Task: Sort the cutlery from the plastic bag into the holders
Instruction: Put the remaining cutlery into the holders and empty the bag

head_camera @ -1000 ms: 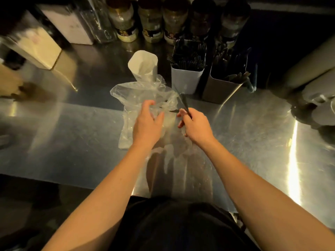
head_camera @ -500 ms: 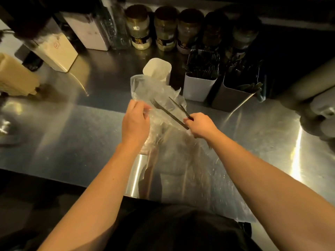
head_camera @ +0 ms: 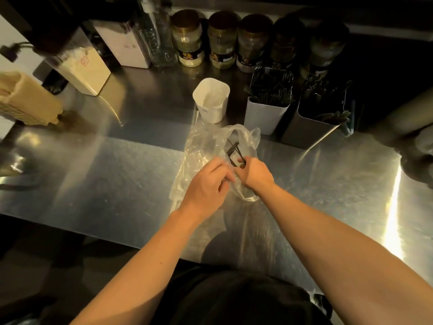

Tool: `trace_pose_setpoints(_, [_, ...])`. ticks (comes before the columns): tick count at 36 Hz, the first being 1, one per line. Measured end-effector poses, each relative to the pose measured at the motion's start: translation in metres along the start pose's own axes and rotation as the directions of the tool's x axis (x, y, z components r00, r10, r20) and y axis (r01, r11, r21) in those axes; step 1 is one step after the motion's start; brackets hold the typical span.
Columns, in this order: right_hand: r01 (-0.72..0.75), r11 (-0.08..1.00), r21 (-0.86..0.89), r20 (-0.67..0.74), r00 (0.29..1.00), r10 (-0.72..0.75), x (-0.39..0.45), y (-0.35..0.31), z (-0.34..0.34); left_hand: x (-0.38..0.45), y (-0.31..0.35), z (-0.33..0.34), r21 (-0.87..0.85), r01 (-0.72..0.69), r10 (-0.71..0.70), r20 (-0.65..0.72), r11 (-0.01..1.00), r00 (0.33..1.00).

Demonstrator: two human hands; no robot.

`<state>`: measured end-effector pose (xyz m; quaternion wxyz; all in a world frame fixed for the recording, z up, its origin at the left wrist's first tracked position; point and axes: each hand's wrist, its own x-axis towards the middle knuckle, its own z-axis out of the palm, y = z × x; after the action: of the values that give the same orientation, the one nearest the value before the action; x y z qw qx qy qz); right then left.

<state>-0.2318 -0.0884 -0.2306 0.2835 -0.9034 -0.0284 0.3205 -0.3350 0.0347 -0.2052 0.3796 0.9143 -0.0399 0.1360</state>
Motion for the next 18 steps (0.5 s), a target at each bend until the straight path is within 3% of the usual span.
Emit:
trace_pose_setpoints(6, [0.035,0.994,-0.107,0.024,0.999,-0.033,0.000,0.002,0.000,-0.004,0.011,0.008,-0.087,-0.072,0.079,0.070,0.994,0.994])
trace_pose_setpoints(9, [0.024,0.991,-0.135,0.051,0.999,-0.017,-0.001,0.002,-0.001,-0.004,0.015,0.004,-0.110,0.055,-0.039,0.145,0.992,0.989])
trace_pose_setpoints(11, [0.019,0.992,-0.126,0.013,1.000,-0.018,-0.002,0.003,-0.003,-0.003,0.015,0.000,-0.197,0.116,-0.108,0.053,0.973,0.993])
trace_pose_setpoints(13, [0.009,0.994,-0.107,-0.017,1.000,-0.011,-0.002,0.003,-0.007,-0.001,0.010,-0.002,-0.300,0.076,-0.133,-0.175,0.951,0.975])
trace_pose_setpoints(15, [-0.010,0.995,-0.098,0.016,1.000,0.011,0.000,0.001,-0.012,0.002,-0.001,-0.002,-0.367,0.179,-0.311,-0.341,0.913,0.887])
trace_pose_setpoints(18, [-0.028,0.999,-0.033,0.098,0.995,0.031,0.003,-0.003,-0.023,0.008,-0.032,-0.003,-0.333,0.531,-0.625,-0.346,0.779,0.700])
